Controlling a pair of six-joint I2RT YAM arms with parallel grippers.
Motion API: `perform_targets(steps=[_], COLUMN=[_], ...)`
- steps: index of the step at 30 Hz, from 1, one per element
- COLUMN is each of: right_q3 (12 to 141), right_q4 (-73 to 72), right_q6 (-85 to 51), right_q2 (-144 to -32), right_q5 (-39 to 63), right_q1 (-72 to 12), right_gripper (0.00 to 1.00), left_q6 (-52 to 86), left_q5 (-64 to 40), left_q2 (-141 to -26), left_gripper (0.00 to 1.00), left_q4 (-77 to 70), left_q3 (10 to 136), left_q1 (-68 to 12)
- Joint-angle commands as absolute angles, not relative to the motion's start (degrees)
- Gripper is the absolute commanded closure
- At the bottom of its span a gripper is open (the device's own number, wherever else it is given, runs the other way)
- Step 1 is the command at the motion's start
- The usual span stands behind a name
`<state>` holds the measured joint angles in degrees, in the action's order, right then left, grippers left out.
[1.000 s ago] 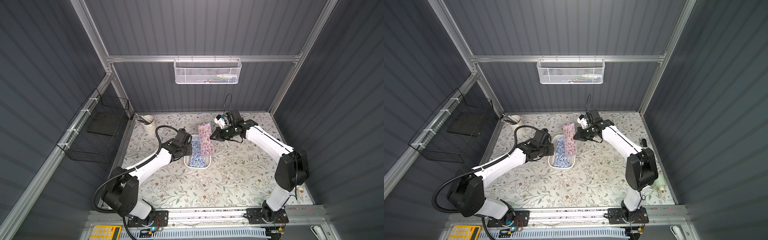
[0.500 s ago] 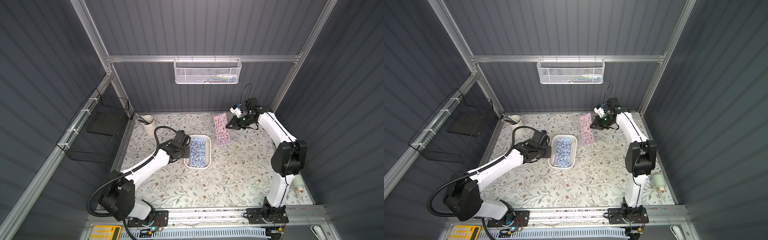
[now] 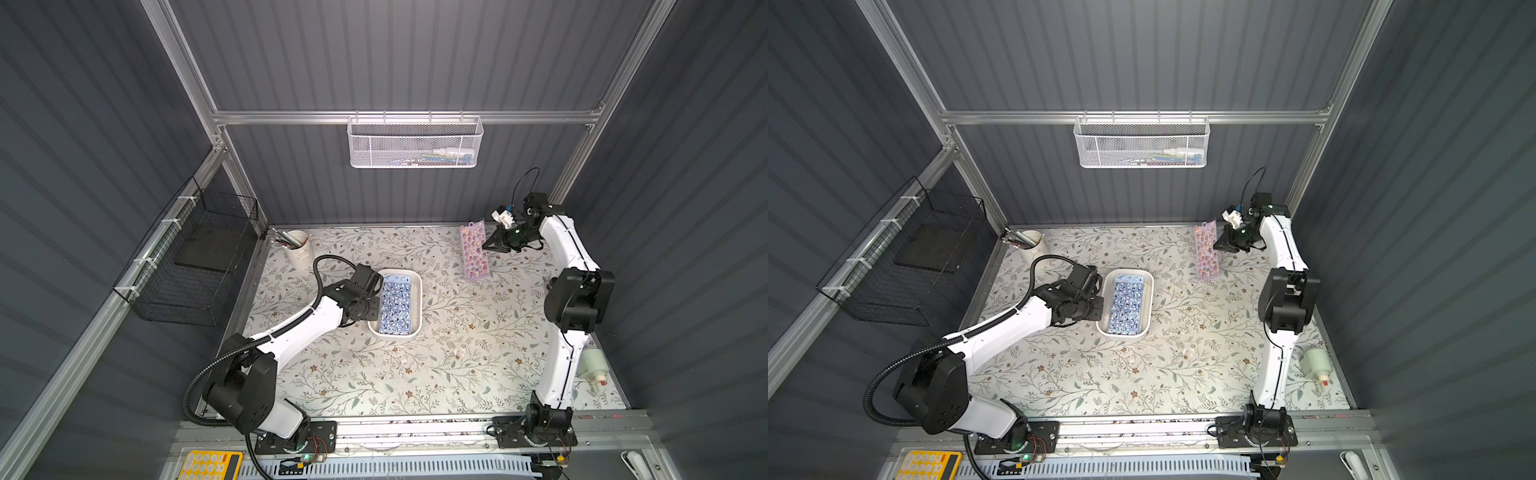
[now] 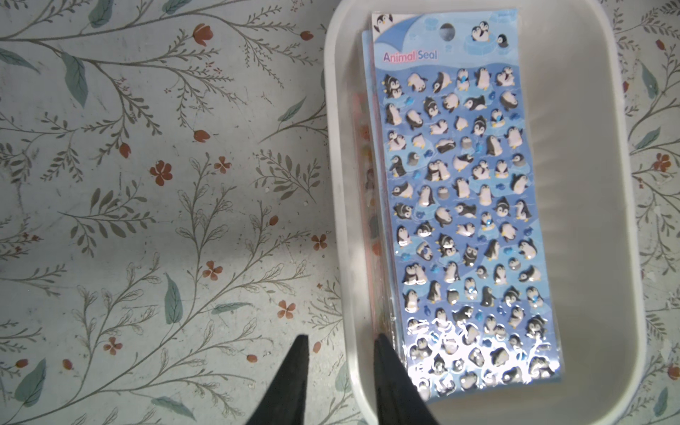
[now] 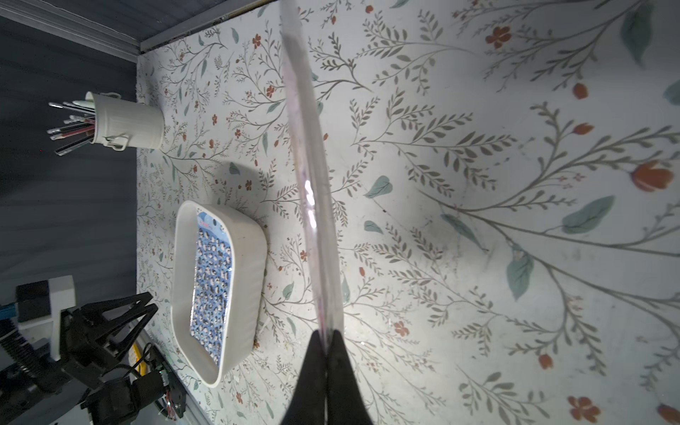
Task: Take the stickers out of the storage box
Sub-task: Place the sticker at the center of the board.
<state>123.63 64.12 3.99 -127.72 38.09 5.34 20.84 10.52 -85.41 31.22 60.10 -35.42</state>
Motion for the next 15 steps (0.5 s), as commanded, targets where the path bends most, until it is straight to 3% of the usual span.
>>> perform_targets(steps=[1, 15], right_q3=[128.4, 137.0], right_q4=[70.8, 74.6], right_q6=[7.9, 9.2], right_q2=[-131.9, -141.2], right_q5=[35.7, 22.7], right_q1=[6.3, 8.4], right_gripper=[1.00, 0.96], left_q6=[18.9, 17.9], left_q5=[10.7, 9.6], left_q2=[-85.3, -87.9], left_gripper=[0.68, 0.68], left_q4=[30.8, 30.2], left_q3=[60.9, 62.7], left_q1=[-35.4, -35.3])
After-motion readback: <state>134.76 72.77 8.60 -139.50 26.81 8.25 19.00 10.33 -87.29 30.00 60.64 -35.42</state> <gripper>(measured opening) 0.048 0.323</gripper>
